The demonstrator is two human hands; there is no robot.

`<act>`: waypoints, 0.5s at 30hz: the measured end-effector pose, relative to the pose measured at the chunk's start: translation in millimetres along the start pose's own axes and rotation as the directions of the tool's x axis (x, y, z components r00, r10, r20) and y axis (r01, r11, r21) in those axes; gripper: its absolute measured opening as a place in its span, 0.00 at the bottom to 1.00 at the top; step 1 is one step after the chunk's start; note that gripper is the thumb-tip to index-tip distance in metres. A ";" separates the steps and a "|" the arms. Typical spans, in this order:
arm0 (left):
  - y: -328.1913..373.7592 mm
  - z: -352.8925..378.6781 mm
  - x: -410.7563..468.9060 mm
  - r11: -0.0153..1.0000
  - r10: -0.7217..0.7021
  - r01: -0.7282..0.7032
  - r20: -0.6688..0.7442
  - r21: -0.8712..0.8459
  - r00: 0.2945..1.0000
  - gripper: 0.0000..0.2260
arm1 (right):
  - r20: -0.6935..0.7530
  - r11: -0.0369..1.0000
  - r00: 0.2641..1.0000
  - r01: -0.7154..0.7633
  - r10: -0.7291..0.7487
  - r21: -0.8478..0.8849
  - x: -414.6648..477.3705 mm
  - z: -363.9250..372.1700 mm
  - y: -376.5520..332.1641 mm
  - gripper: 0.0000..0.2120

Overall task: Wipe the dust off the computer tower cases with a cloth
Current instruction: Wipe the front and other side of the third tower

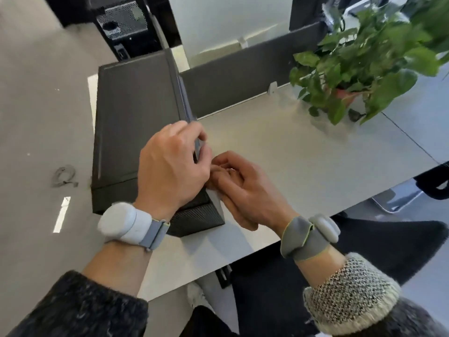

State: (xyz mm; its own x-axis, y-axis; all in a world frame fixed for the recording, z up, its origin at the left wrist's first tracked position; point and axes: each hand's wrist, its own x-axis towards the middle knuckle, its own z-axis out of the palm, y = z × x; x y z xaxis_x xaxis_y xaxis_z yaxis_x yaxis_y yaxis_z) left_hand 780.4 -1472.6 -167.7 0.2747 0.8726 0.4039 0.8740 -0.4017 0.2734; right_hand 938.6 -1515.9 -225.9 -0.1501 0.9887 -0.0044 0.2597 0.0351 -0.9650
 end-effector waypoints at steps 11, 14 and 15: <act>2.8 7.4 3.4 0.989 -0.147 0.146 -0.048 -0.016 0.988 0.05 | 0.052 0.992 0.997 -0.048 0.054 -0.115 -5.1 -14.3 12.4 0.06; 1.1 8.6 6.6 0.982 -0.190 0.189 -0.044 -0.026 0.981 0.05 | 0.060 0.990 0.996 -0.063 0.072 -0.129 -9.1 -17.7 19.4 0.04; -0.1 8.0 8.0 0.978 -0.207 0.206 -0.053 -0.034 0.977 0.05 | 0.070 0.990 0.995 -0.057 0.066 -0.126 -7.5 -18.5 20.6 0.03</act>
State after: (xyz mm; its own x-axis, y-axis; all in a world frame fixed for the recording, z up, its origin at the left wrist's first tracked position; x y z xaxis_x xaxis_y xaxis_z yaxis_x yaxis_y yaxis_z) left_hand 785.7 -1463.3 -171.5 0.0661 0.9210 0.3839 0.8978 -0.2228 0.3799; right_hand 962.7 -1519.9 -240.9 -0.1989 0.9762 -0.0864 0.3863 -0.0029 -0.9224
